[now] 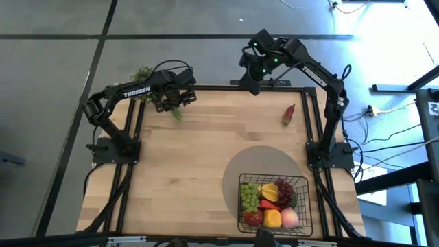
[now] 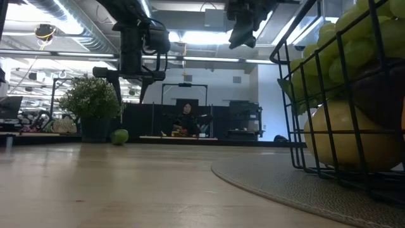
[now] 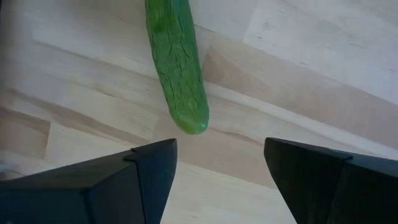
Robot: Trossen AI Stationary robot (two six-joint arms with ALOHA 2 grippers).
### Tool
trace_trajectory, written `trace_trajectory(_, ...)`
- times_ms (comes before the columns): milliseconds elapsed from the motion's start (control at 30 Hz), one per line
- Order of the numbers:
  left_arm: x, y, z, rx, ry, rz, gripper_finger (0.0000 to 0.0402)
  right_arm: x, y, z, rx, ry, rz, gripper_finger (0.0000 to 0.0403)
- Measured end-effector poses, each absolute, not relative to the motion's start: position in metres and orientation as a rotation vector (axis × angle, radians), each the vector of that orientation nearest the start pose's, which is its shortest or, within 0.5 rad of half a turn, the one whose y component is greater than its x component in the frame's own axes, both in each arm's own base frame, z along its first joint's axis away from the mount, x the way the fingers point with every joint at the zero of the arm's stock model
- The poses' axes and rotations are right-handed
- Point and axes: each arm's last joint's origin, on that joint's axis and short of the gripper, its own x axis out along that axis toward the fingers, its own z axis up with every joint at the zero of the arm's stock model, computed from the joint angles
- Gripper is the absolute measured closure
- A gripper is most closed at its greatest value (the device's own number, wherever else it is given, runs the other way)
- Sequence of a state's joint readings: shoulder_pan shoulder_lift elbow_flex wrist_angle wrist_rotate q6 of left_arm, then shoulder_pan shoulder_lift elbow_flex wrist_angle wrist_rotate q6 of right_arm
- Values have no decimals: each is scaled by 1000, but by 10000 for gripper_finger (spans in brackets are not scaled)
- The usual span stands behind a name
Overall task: Build produce basket
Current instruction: Put the green cucumber into the wire basket
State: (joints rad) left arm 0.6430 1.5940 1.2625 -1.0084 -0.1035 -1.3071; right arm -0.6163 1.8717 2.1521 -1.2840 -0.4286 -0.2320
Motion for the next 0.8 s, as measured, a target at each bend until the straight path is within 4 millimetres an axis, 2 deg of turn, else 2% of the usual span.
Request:
trace_trajectory(667,237,182,250,-1433,703,1482,172,310,-204,404,281,845,-81,286)
trace_trajectory(800,232,179,238,-1415,733,1521,172,310,-204,404,281,845,-81,286)
